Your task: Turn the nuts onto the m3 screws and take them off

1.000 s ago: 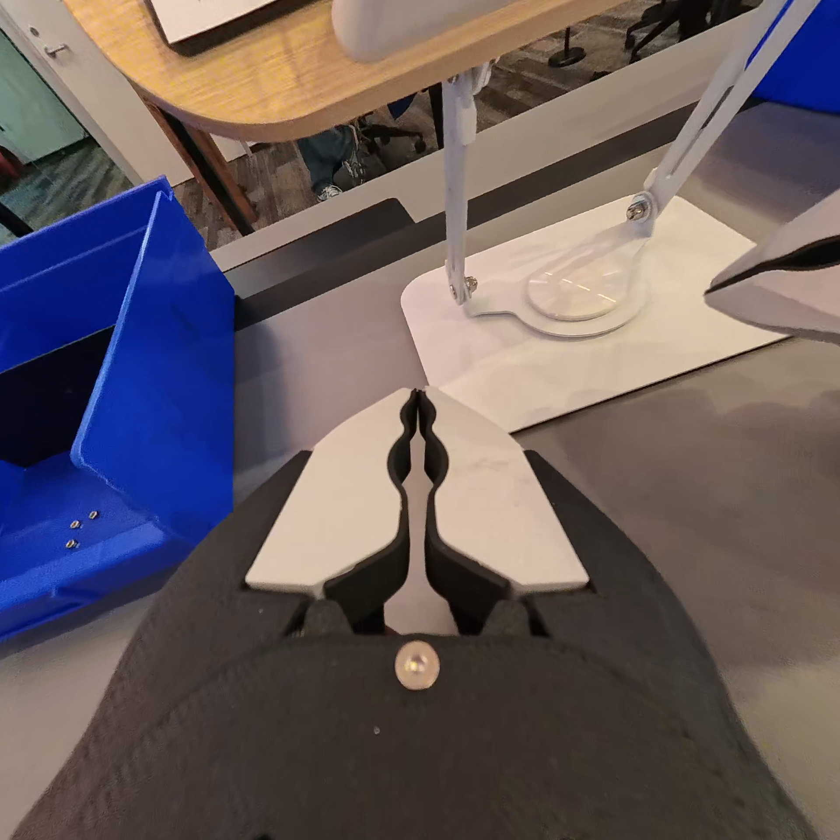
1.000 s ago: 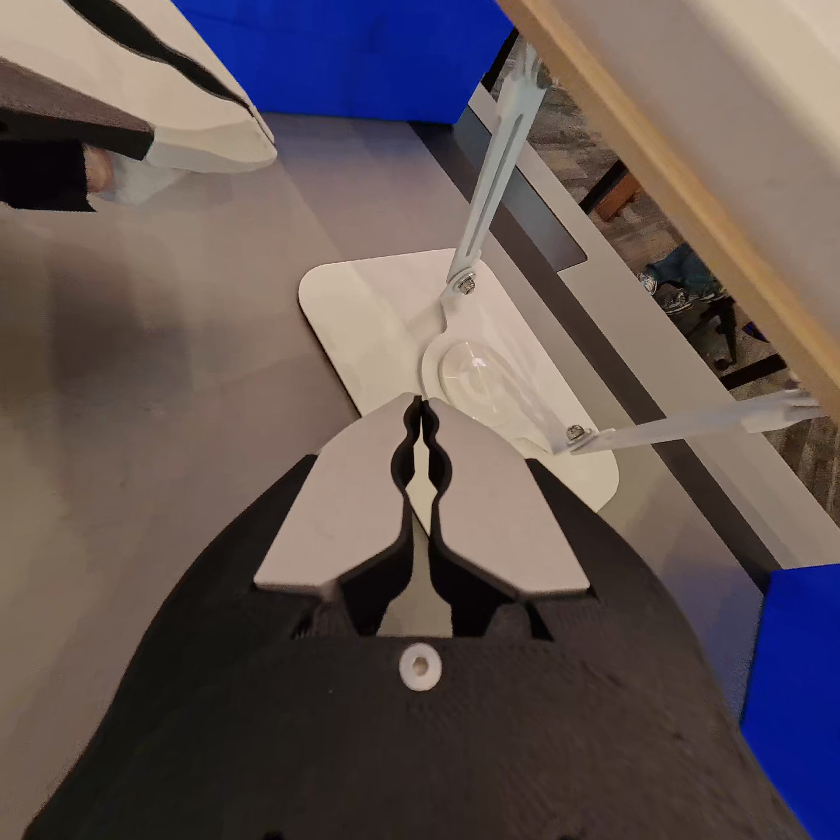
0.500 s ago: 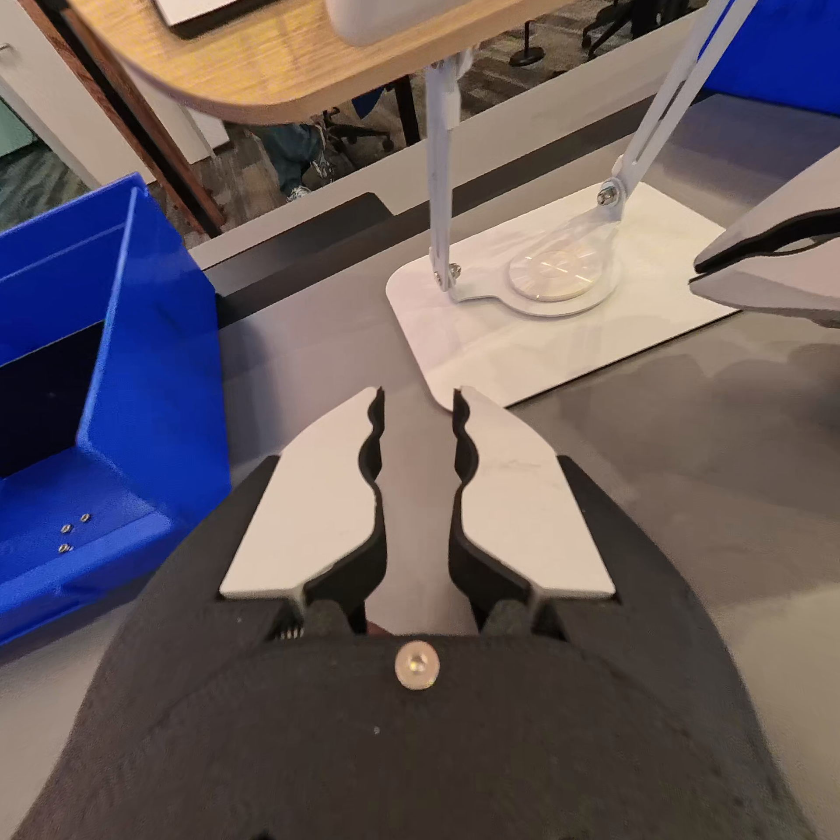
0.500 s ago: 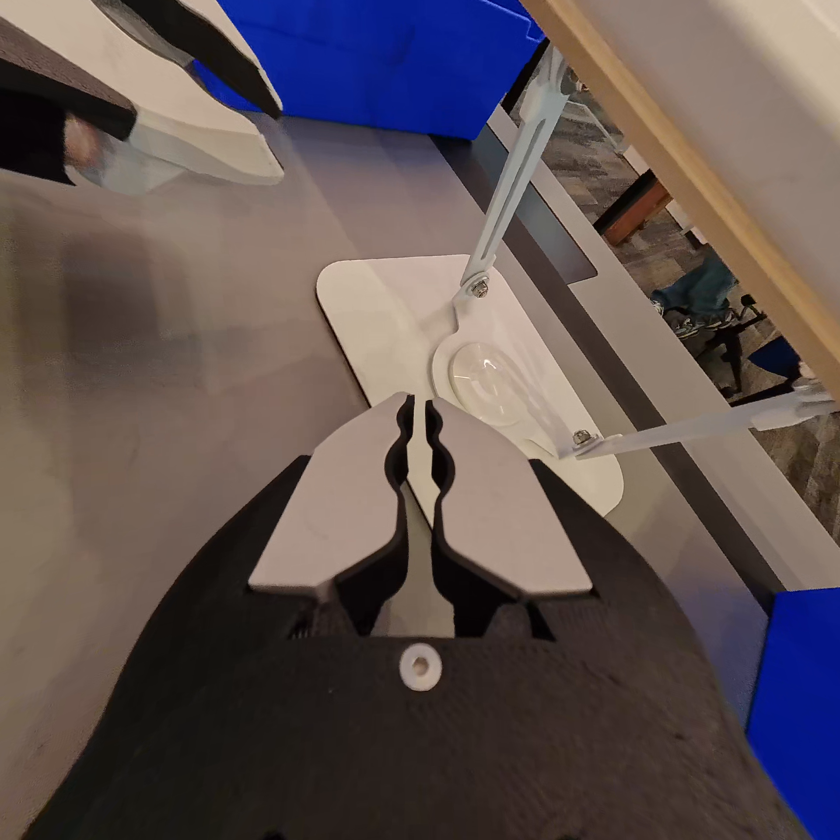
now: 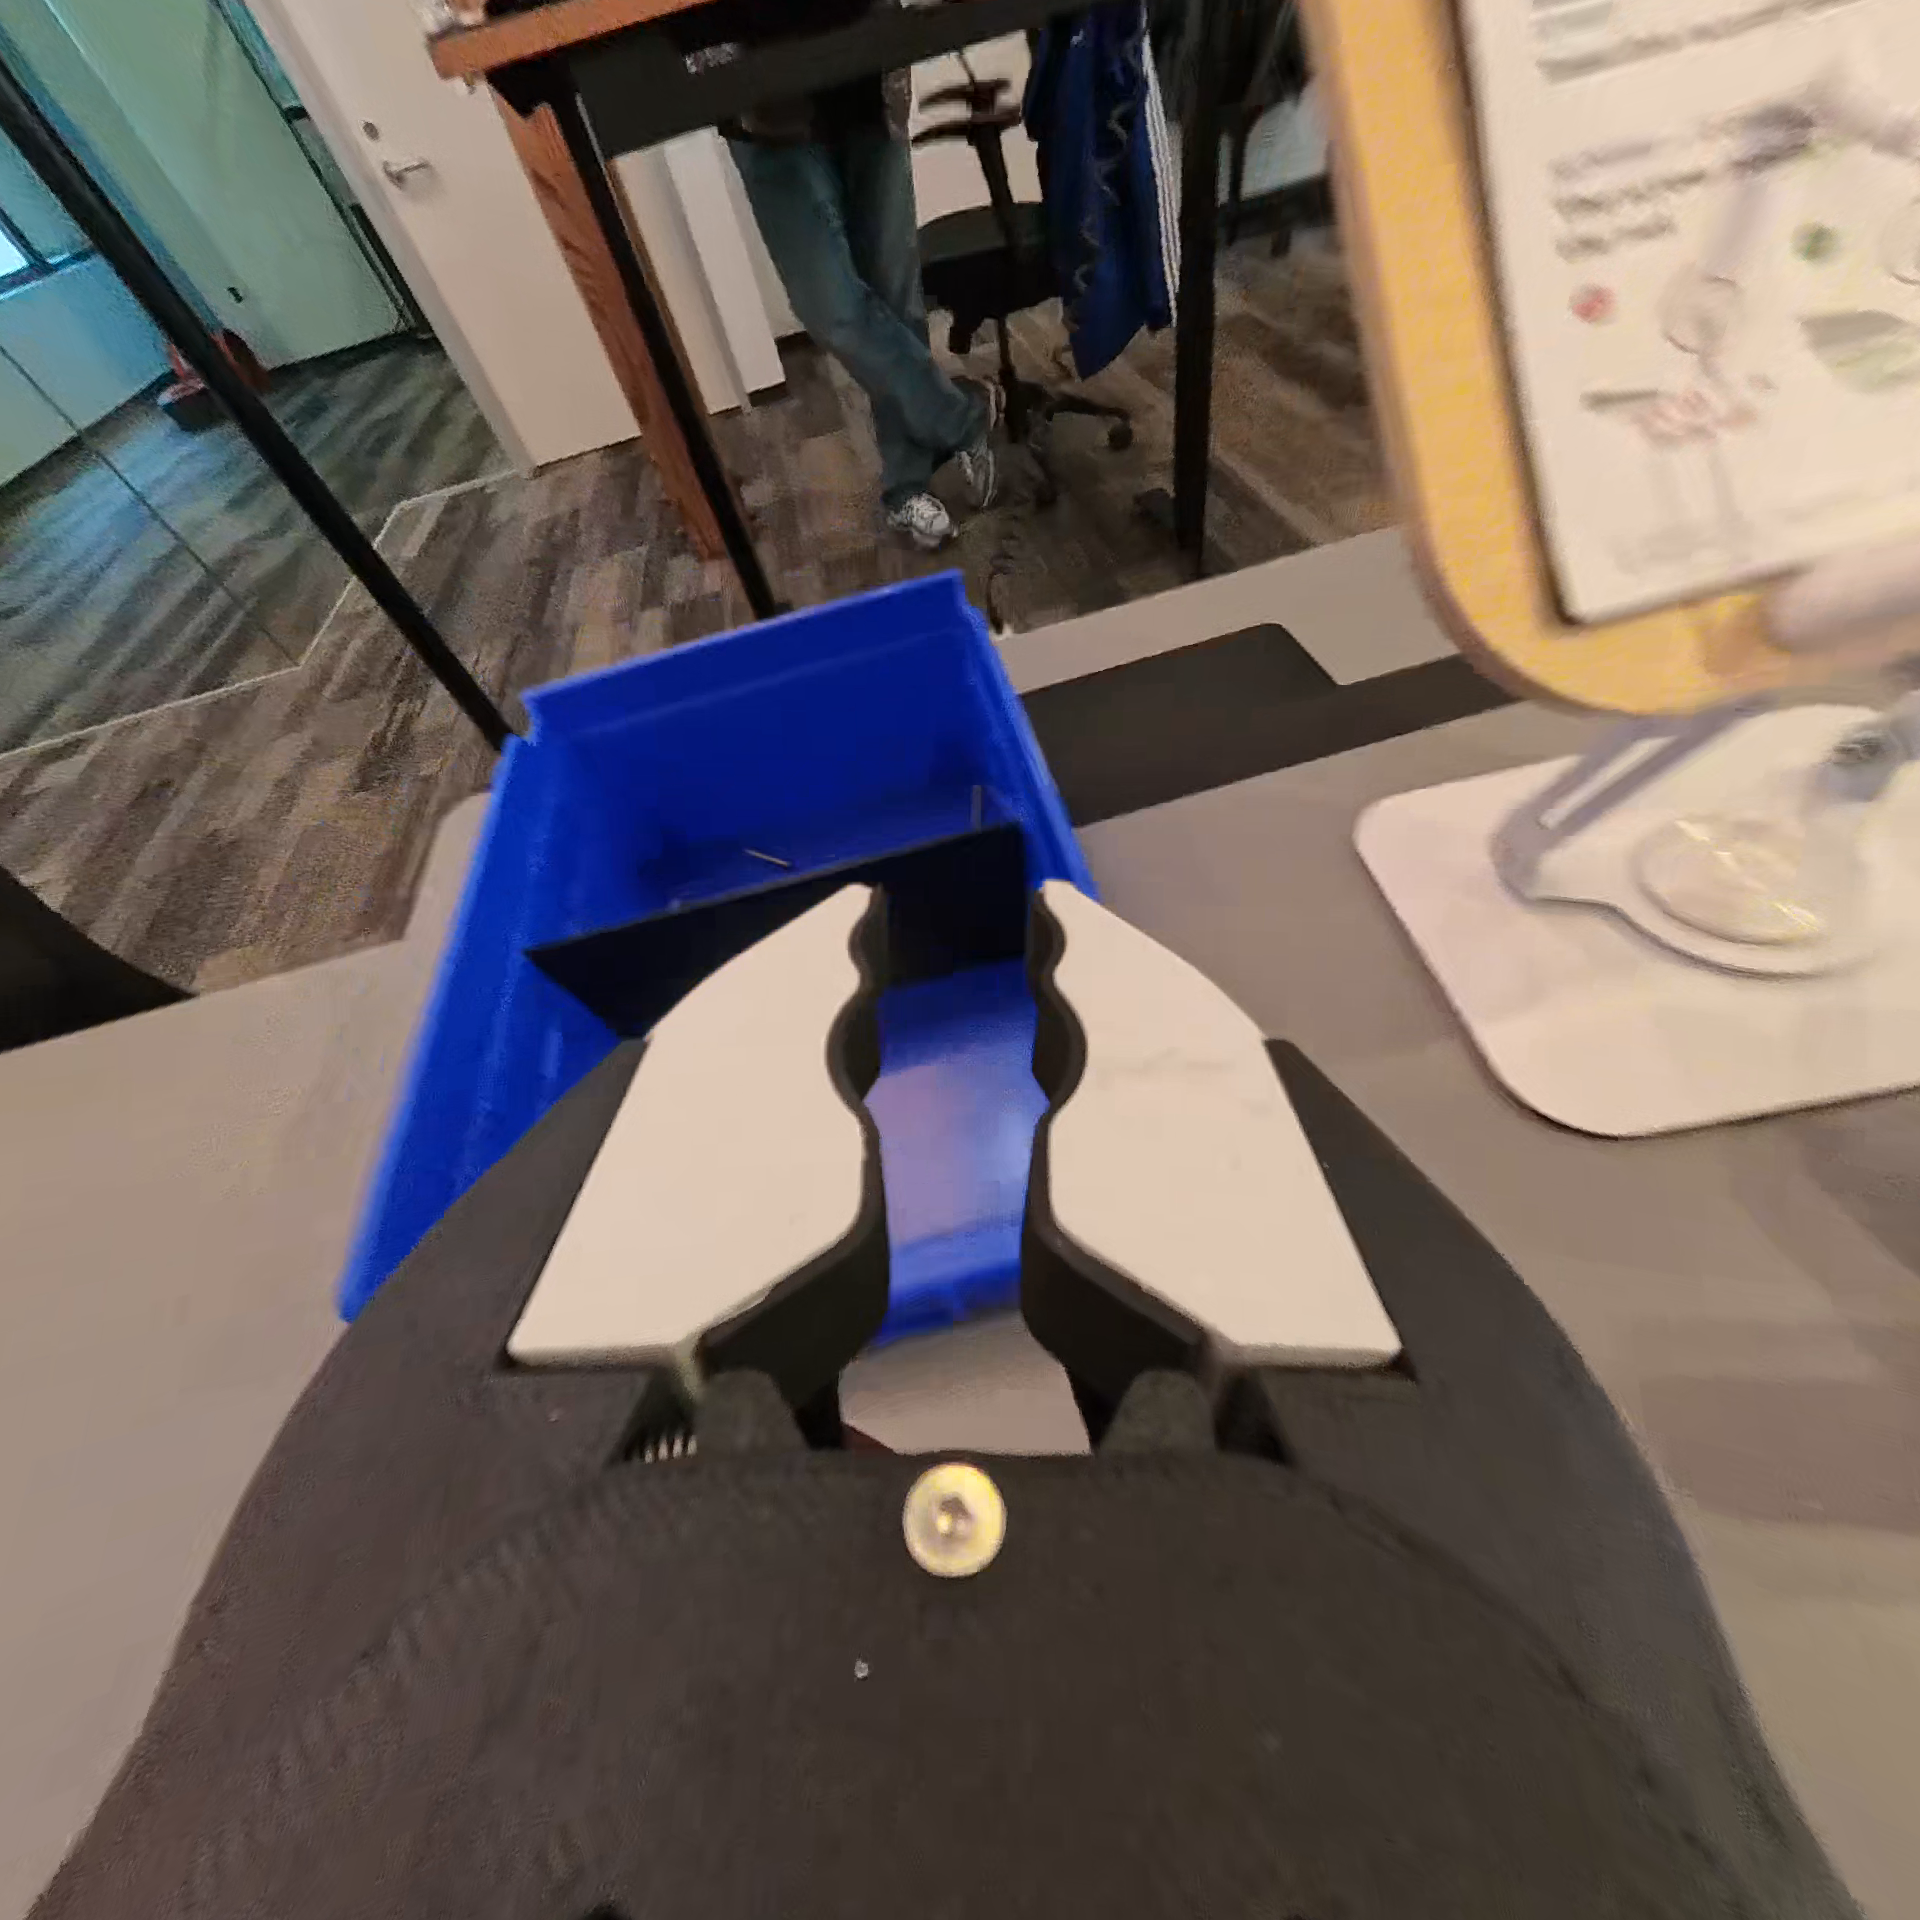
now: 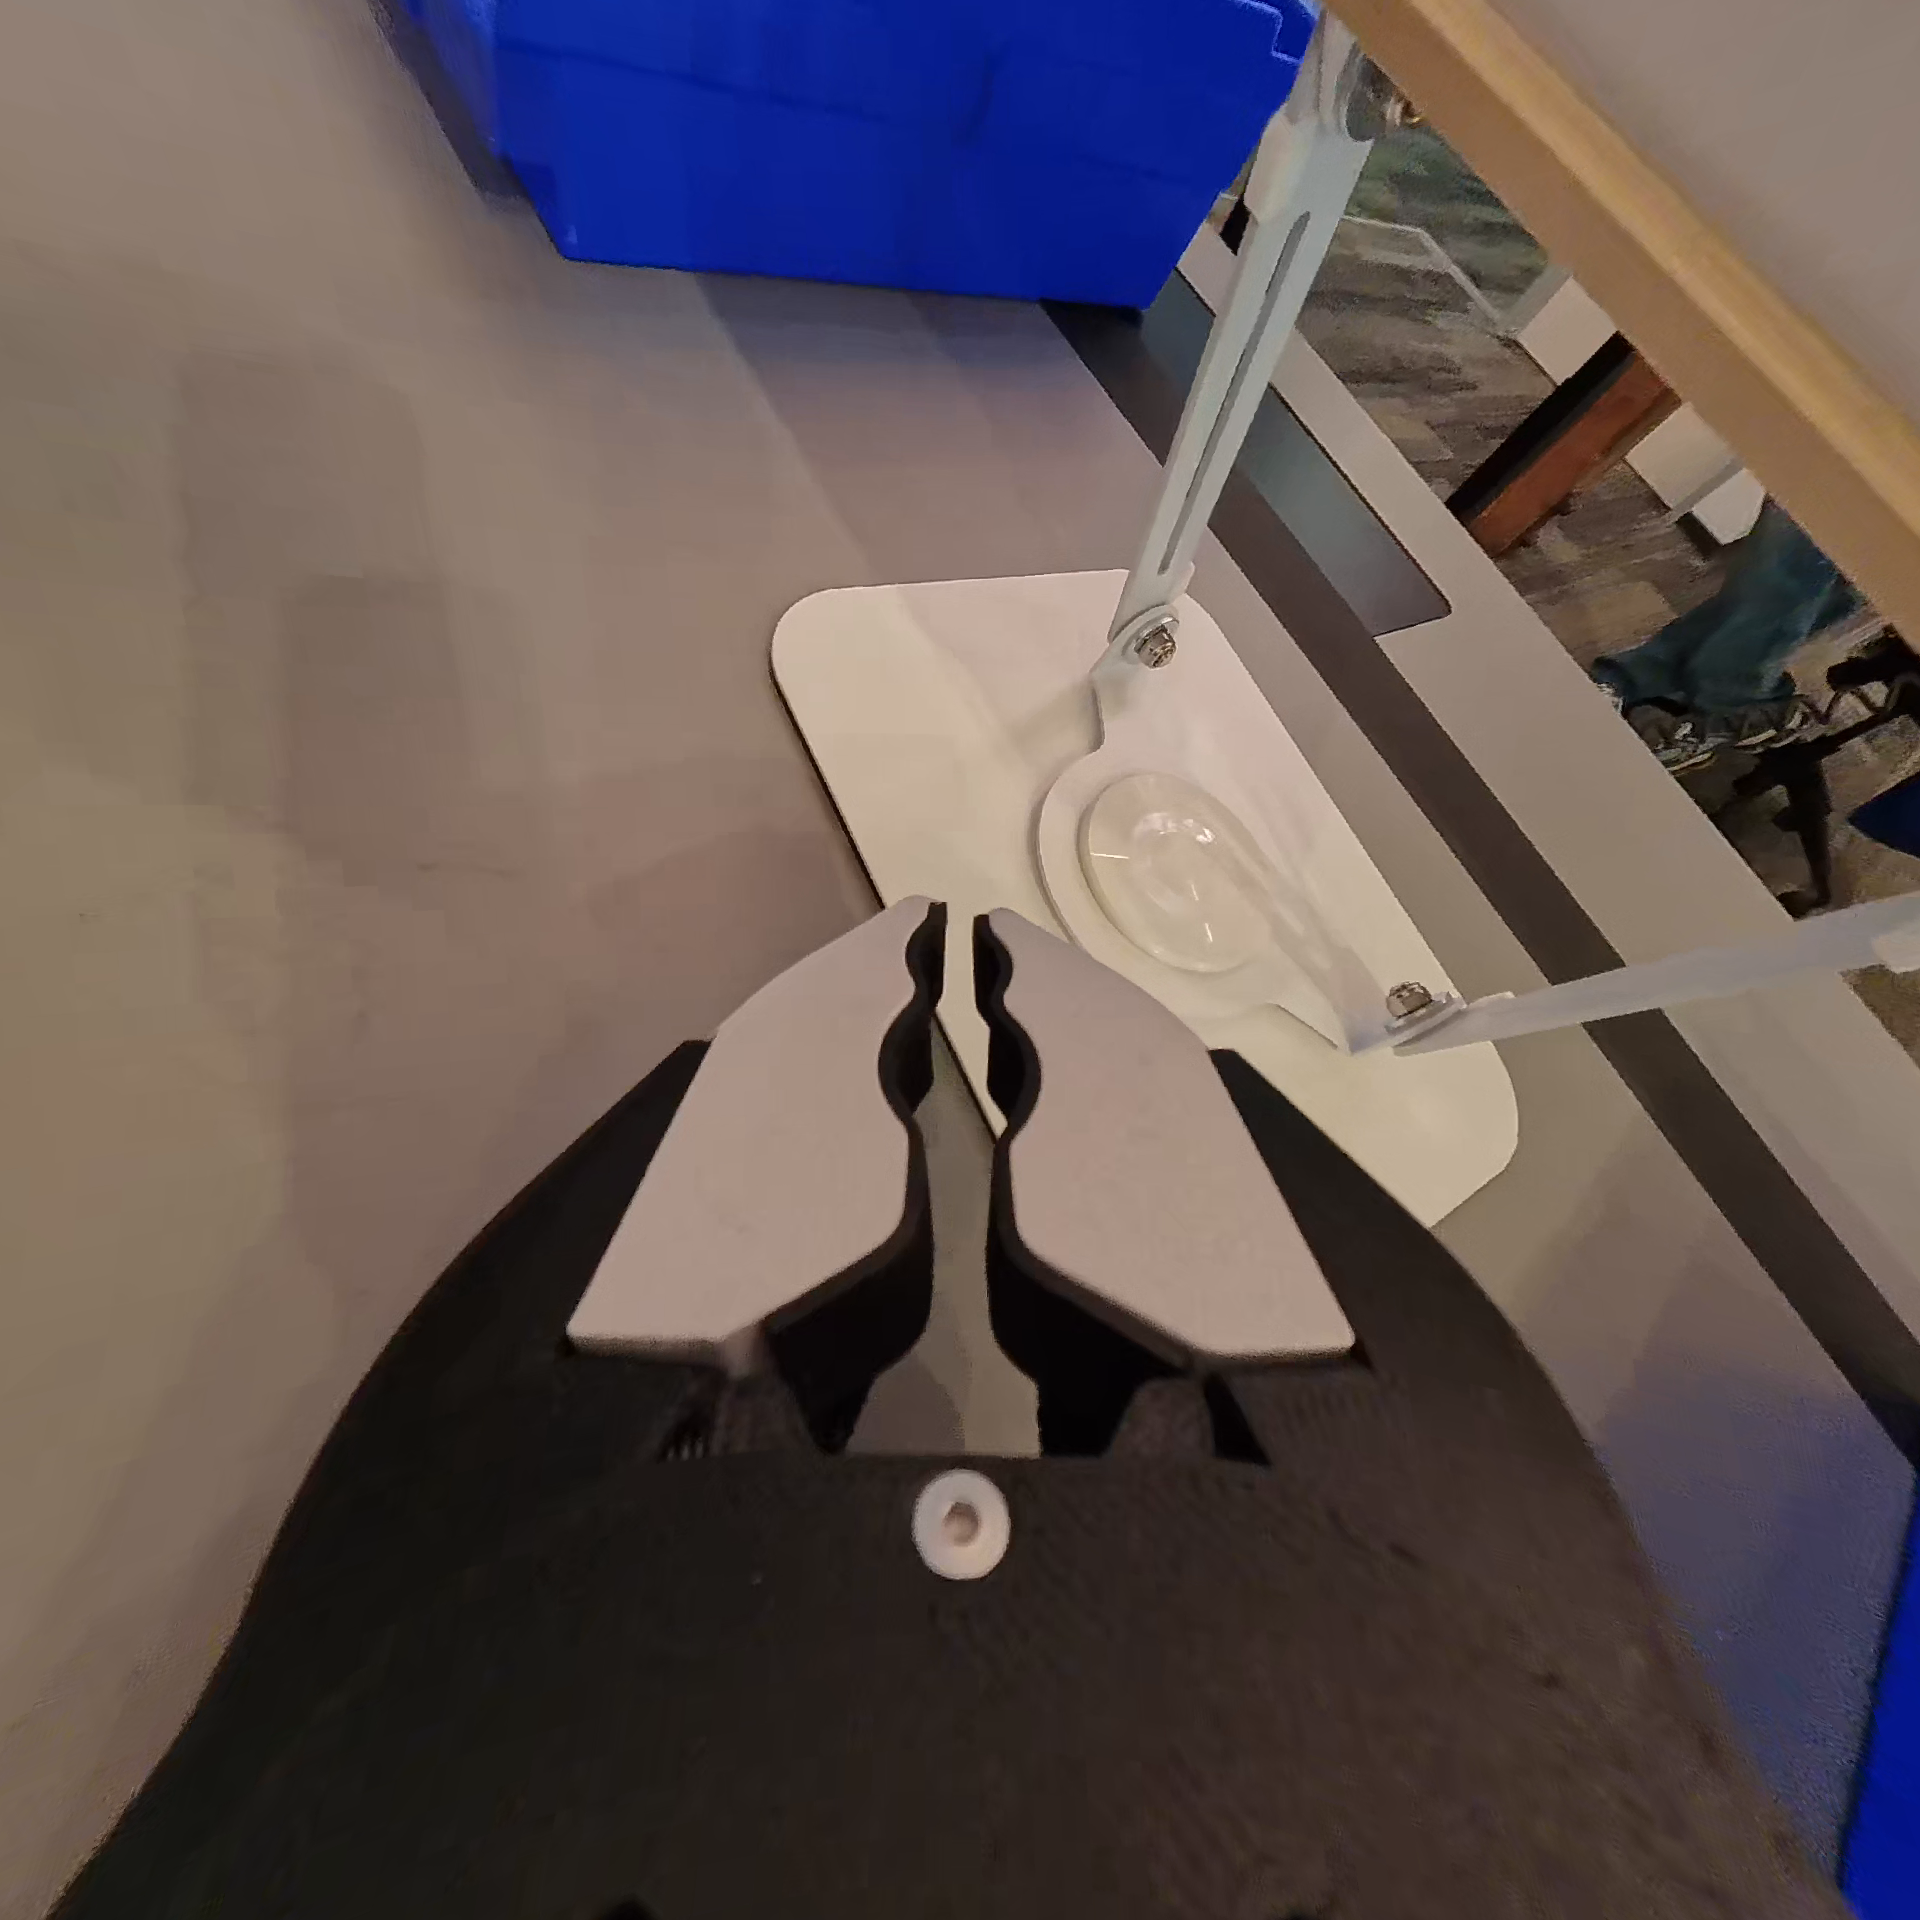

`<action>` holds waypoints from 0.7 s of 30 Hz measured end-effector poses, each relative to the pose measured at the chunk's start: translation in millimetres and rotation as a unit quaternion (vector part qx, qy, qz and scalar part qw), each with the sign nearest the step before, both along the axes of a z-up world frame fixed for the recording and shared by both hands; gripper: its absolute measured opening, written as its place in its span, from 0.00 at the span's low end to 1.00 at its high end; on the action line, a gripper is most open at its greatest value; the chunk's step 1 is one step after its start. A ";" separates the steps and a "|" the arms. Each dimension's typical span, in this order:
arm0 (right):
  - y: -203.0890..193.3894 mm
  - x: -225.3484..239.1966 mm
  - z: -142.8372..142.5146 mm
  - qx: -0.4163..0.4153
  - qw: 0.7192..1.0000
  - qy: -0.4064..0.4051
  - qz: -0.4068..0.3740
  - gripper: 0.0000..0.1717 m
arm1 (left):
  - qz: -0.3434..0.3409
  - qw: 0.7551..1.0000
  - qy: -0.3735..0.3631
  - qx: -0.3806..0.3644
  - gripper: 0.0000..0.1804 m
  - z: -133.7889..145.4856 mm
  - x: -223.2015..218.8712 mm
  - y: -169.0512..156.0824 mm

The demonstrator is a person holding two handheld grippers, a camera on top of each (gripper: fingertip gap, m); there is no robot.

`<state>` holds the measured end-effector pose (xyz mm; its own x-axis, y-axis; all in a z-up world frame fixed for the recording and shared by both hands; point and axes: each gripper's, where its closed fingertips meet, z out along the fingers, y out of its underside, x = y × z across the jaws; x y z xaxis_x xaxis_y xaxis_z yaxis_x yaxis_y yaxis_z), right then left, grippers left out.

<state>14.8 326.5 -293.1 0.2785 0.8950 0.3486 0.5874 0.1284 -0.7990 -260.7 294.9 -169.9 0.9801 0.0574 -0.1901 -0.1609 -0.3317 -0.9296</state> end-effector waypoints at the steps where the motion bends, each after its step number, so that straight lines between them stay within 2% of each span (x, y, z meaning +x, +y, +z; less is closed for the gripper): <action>1: -0.4 -0.3 -1.2 -0.002 1.000 -0.001 0.001 0.03 | -0.004 1.000 0.006 -0.023 0.15 3.5 -12.1 12.5; 3: -2.0 -1.6 -2.0 -0.005 1.000 -0.001 0.005 0.03 | -0.010 0.996 0.014 -0.086 0.16 -0.8 -36.1 43.9; 5: -4.0 -3.1 -3.4 -0.008 1.000 -0.002 0.010 0.03 | -0.034 0.986 -0.008 -0.163 0.18 -17.6 -49.7 78.8; 8: -4.7 -3.7 -6.3 -0.016 1.000 -0.004 0.013 0.03 | -0.067 0.955 -0.097 -0.270 0.20 -56.0 -60.0 125.3; 10: -4.2 -3.0 -5.8 -0.018 1.000 0.000 0.013 0.03 | -0.049 0.938 -0.131 -0.318 0.21 -81.0 -76.4 148.4; 12: -3.5 -2.4 -6.8 -0.024 1.000 0.001 0.013 0.03 | -0.016 0.911 -0.171 -0.374 0.30 -106.4 -92.1 161.0; 14: -2.9 -2.3 -8.3 -0.031 0.999 0.003 0.013 0.03 | 0.010 0.894 -0.201 -0.401 0.30 -123.2 -102.9 172.2; 16: -2.2 -1.9 -9.7 -0.038 0.999 0.004 0.013 0.03 | 0.028 0.882 -0.214 -0.419 0.26 -134.1 -107.8 180.2; 21: -1.7 -0.9 -10.4 -0.052 0.999 0.012 0.012 0.03 | 0.079 0.860 -0.164 -0.476 0.26 -157.0 -129.8 184.0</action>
<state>13.8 324.8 -303.6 0.2631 0.9324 0.2476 0.5658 0.0588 -0.8225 -390.5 478.9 -326.9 0.9841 0.1669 0.0609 0.1761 -0.9615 -0.2108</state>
